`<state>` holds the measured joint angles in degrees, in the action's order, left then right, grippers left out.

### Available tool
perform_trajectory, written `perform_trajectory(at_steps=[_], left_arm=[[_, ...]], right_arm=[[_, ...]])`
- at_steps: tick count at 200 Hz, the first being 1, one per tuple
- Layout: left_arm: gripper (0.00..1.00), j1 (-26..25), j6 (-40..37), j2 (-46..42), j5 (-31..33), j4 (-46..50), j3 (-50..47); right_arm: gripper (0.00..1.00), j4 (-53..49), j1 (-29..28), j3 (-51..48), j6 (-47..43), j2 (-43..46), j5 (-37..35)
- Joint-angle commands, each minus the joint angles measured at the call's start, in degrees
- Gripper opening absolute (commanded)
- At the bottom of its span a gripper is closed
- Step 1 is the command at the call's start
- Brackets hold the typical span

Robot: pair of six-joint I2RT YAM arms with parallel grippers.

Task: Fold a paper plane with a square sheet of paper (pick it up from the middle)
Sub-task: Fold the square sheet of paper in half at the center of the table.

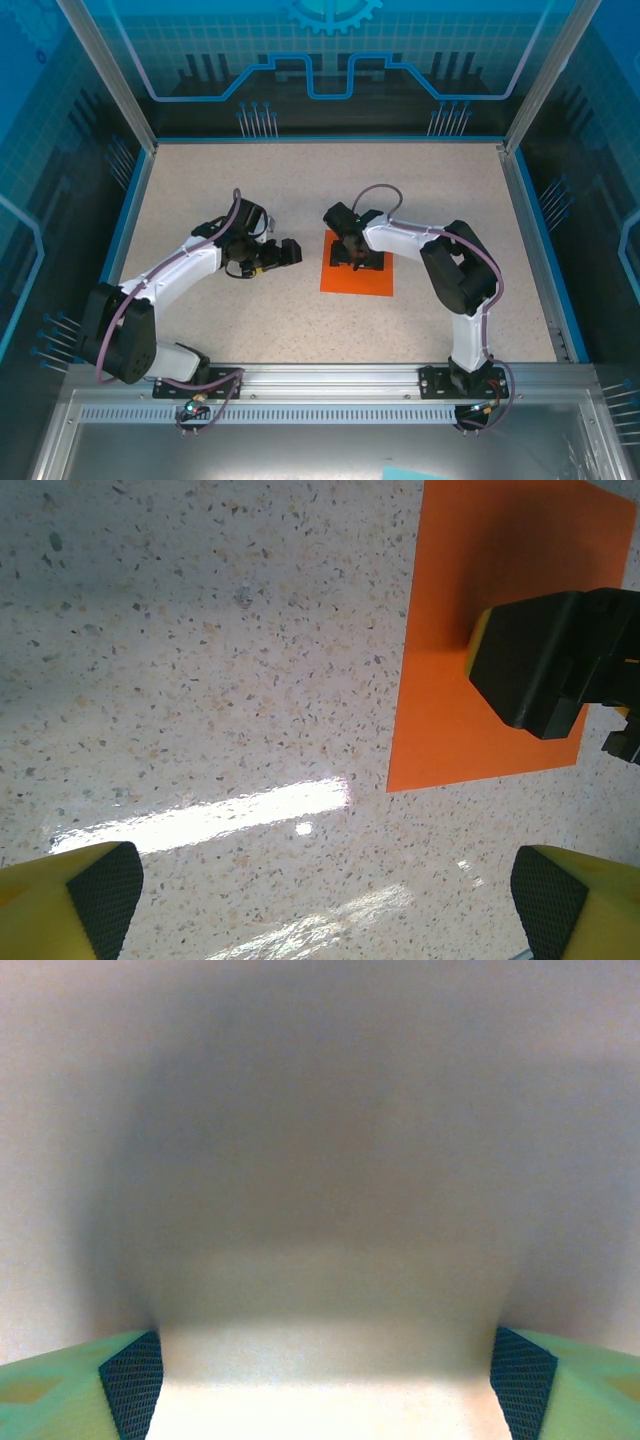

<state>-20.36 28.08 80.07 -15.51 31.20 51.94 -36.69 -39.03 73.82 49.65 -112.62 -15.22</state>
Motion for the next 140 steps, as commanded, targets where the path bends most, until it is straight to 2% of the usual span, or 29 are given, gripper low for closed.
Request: perform_trajectory(at_steps=[1, 58, 140], left_arm=[[0.99, 0.59, -1.44, -1.15, -1.02, 1.34, -0.96], [0.99, 0.62, -1.43, -1.06, -1.10, 1.37, -1.50], [0.99, 0.65, -1.52, -0.71, -1.39, 1.76, -1.14]], right_arm=[[0.86, 1.76, -0.33, -4.51, -0.25, -5.58, 1.07], [0.84, 2.79, -0.33, -5.72, -0.60, -5.30, 1.44], [0.71, 3.42, -0.25, -3.94, -1.75, -0.58, 1.25]])
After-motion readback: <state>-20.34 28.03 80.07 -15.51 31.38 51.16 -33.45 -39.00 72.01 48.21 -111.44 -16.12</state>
